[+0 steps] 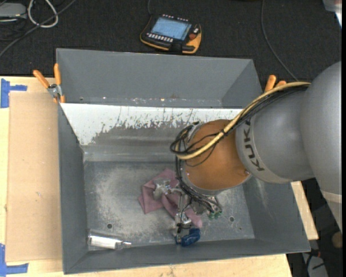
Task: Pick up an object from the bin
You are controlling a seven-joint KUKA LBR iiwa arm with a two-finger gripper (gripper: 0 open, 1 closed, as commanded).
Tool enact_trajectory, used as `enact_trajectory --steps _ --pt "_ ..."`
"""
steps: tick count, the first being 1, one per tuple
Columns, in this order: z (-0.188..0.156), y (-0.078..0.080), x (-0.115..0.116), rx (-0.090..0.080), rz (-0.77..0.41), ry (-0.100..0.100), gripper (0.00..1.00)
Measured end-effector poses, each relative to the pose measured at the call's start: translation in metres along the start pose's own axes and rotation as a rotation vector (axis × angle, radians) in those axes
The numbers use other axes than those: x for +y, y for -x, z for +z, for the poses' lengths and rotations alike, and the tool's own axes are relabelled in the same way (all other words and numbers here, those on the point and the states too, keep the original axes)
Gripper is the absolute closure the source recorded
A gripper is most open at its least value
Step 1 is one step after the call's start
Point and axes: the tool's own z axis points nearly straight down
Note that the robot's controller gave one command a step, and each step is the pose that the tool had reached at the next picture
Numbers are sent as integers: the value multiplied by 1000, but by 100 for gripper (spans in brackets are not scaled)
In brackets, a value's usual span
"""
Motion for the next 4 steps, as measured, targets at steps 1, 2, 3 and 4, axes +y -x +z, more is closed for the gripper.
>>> enact_trajectory --steps 1,2,3,4 --pt "3 90 -43 1 -156 2 0" --pt "3 93 -47 -2 -155 2 0" --pt "-7 93 -55 -6 -149 1 0" --pt "-36 83 -66 -4 -159 2 0"
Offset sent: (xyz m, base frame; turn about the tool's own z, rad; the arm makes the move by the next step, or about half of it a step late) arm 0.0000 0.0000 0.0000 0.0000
